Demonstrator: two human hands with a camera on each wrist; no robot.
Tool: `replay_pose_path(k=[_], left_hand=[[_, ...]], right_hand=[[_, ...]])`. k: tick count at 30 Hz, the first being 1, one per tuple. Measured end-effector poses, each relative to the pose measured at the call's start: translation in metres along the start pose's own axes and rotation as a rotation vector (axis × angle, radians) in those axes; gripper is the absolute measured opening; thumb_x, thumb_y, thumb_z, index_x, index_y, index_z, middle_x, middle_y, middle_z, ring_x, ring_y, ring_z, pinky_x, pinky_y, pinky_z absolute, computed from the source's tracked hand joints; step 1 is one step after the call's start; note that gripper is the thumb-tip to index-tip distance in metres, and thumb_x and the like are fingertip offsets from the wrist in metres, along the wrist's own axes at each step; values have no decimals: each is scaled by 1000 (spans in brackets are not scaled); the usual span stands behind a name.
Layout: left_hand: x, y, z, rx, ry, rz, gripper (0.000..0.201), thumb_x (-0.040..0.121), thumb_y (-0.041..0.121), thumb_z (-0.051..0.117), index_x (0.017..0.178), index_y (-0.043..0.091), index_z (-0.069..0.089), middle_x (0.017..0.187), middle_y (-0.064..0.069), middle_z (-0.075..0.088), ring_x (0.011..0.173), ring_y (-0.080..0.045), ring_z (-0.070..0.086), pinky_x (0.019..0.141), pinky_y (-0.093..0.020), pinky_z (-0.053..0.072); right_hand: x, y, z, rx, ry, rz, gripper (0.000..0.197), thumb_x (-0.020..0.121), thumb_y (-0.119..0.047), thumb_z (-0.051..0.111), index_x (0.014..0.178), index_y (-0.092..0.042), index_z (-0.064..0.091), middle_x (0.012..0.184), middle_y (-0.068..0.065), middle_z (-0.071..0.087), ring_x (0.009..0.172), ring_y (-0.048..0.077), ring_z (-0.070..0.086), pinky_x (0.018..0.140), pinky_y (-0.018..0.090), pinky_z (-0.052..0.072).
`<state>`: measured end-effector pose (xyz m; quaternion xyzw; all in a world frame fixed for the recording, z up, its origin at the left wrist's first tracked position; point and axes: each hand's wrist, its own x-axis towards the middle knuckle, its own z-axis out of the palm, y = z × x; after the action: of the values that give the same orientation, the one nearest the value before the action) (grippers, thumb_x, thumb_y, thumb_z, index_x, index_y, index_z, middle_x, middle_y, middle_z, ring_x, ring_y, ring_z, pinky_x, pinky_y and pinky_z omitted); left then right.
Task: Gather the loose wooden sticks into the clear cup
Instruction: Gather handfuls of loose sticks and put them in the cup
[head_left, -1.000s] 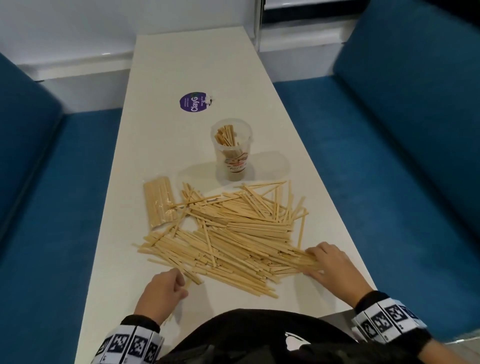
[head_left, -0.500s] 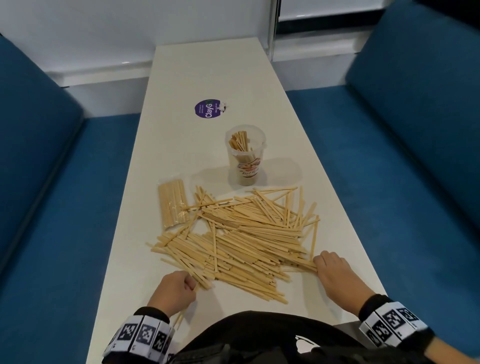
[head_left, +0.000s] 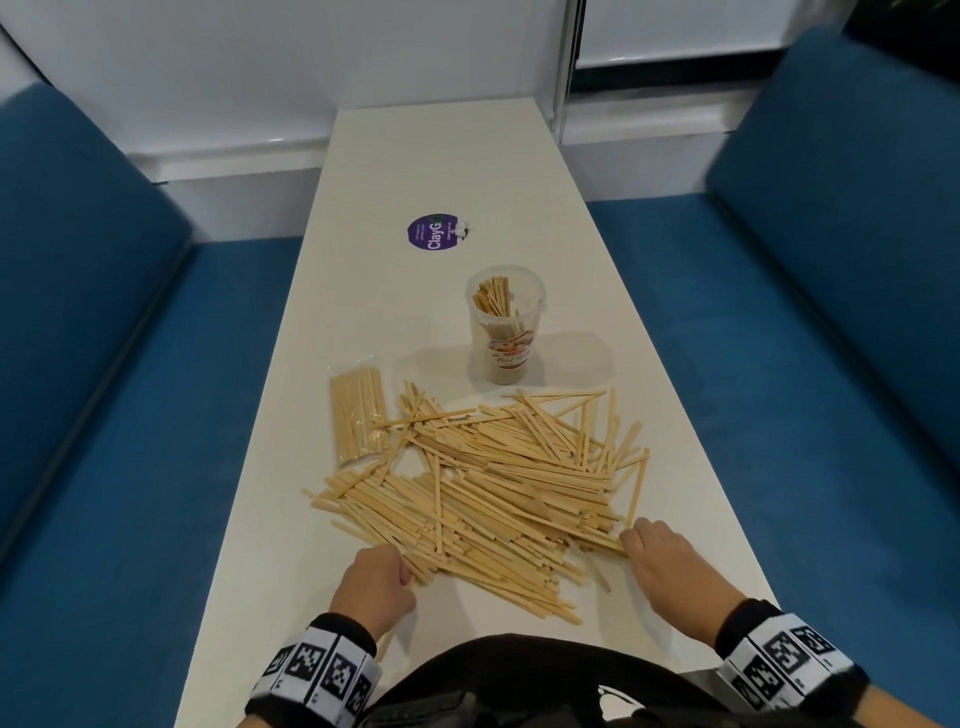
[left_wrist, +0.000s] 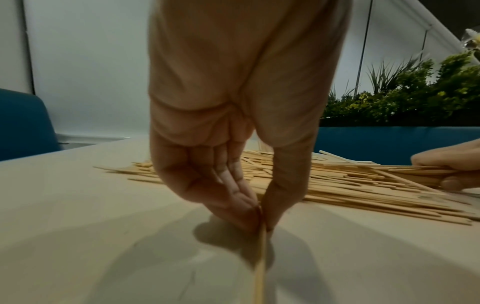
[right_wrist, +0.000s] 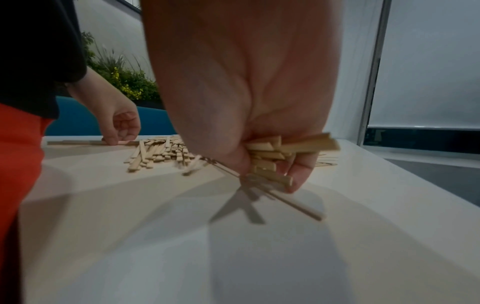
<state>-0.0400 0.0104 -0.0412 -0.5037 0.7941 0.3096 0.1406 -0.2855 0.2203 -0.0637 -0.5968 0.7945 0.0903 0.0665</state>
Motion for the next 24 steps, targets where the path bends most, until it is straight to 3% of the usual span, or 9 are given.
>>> replay_pose_path(k=[4,5,7,9,13,16,18,21,24], left_hand=[[-3,2,-4,81,-76,-17,11,79,8,53,75,15,45,88,-2,51,78,-18,50,66,-21,39],[-3,1,-7,99,-98,-12,17,80,10,53,70,16,41,83,-2,50,74,-17,49,63,-21,38],[-4,-2,-12,118,-160,13,30,83,15,51,61,17,31,69,1,40,60,-12,40,53,-20,30],[-5,-4,-20,104,-263,35,35,87,20,50,59,18,28,62,3,33,53,-10,33,50,-21,25],[-11,-6,-43,-32,-412,-25,19,92,20,46,73,17,51,72,3,48,62,-9,46,56,-16,38],[-19,-7,-59,-161,-467,-95,20,93,10,40,79,14,53,74,0,49,64,-11,48,55,-15,45],[-22,-8,-68,-199,-473,-102,20,92,9,37,78,12,51,76,-1,52,67,-12,48,59,-17,45],[-22,-4,-77,-293,-443,-95,18,90,9,38,80,11,53,80,-2,61,72,-13,53,65,-21,45],[-21,9,-78,-442,-429,-47,17,91,9,38,80,9,51,76,-6,65,67,-15,57,63,-23,48]], right_hand=[[-1,-1,-7,45,-30,22,35,48,1,77,75,-13,60,70,2,54,54,15,48,45,24,40],[-1,-1,-12,91,-80,28,30,62,0,70,87,-12,59,80,4,56,62,17,49,54,26,41],[-1,2,-22,171,-223,58,30,87,-1,40,115,-12,45,101,5,55,81,22,51,72,28,39],[-2,7,-31,295,-371,64,34,91,-2,28,123,-13,33,93,2,53,80,24,50,71,29,39],[-3,22,-43,313,-530,-38,34,91,-1,26,122,-14,31,78,-4,44,62,11,40,58,23,33],[-6,32,-60,300,-622,-77,16,97,-10,26,107,-19,34,84,0,47,61,11,36,57,25,31],[-8,40,-77,353,-660,-57,12,100,-18,25,101,-25,35,79,-6,44,62,9,36,59,25,32],[-9,47,-103,483,-664,13,18,101,-23,26,98,-31,41,75,-10,43,63,8,36,62,23,34],[-3,44,-119,646,-569,47,19,101,-21,29,101,-31,45,74,-9,44,62,6,37,61,19,38]])
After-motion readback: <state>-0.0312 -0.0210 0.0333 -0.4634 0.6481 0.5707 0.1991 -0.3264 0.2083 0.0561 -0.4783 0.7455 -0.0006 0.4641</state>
